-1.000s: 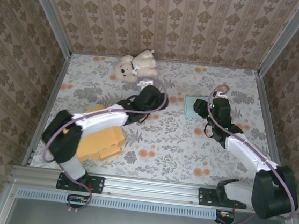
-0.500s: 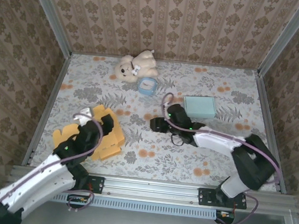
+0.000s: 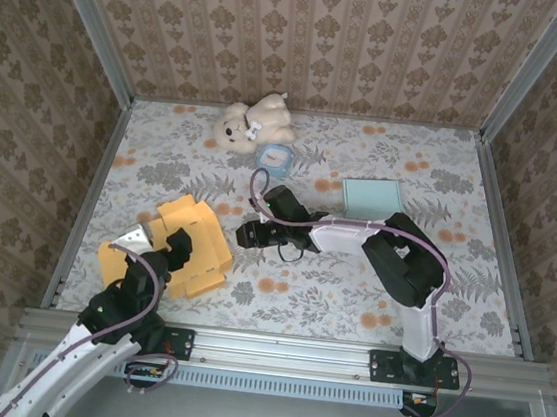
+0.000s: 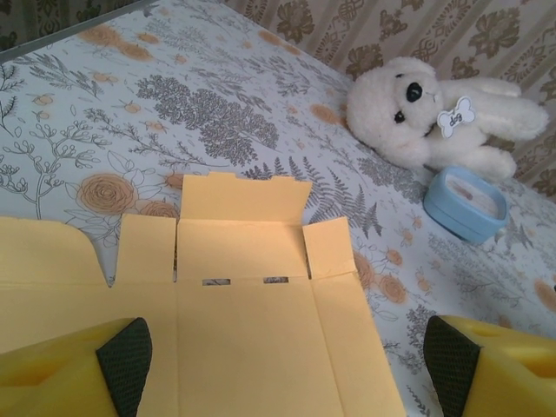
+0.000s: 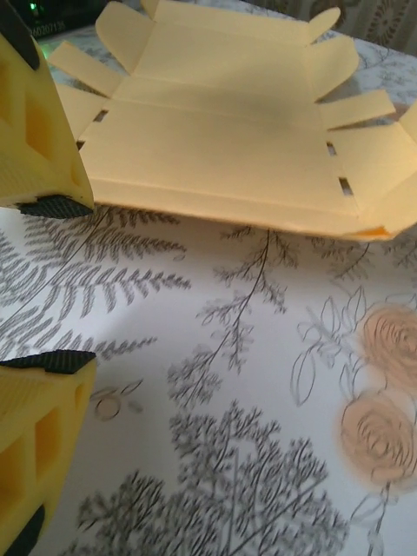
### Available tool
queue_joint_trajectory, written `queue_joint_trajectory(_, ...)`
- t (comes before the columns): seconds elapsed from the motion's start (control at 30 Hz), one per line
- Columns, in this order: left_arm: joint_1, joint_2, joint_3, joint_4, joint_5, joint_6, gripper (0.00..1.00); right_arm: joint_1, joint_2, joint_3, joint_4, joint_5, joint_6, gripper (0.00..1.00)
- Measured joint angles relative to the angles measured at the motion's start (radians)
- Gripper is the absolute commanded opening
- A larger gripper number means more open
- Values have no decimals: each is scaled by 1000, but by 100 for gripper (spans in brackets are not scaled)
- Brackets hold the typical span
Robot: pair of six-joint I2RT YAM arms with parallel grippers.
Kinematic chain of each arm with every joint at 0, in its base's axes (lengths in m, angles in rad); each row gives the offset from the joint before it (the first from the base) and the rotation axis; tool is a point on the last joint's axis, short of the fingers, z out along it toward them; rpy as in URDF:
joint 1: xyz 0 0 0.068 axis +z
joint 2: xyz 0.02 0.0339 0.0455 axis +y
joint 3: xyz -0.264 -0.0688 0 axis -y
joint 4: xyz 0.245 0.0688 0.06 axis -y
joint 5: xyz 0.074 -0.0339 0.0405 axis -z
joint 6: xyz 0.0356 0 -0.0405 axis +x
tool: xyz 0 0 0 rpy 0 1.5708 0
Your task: Fold the paper box
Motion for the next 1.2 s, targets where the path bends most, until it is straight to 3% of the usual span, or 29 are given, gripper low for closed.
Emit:
queue_joint_trajectory(0.4, 0, 0, -30, 8, -4, 22, 86, 2, 135, 200, -148, -165, -79, 41)
queue_joint_trajectory(0.73, 0, 0, -30, 8, -3, 24, 86, 35, 175, 291, -281, -200, -149, 41)
queue_joint_trajectory(1.2, 0, 0, -31, 8, -3, 24, 86, 58, 238, 358, -331, -223, -172, 36)
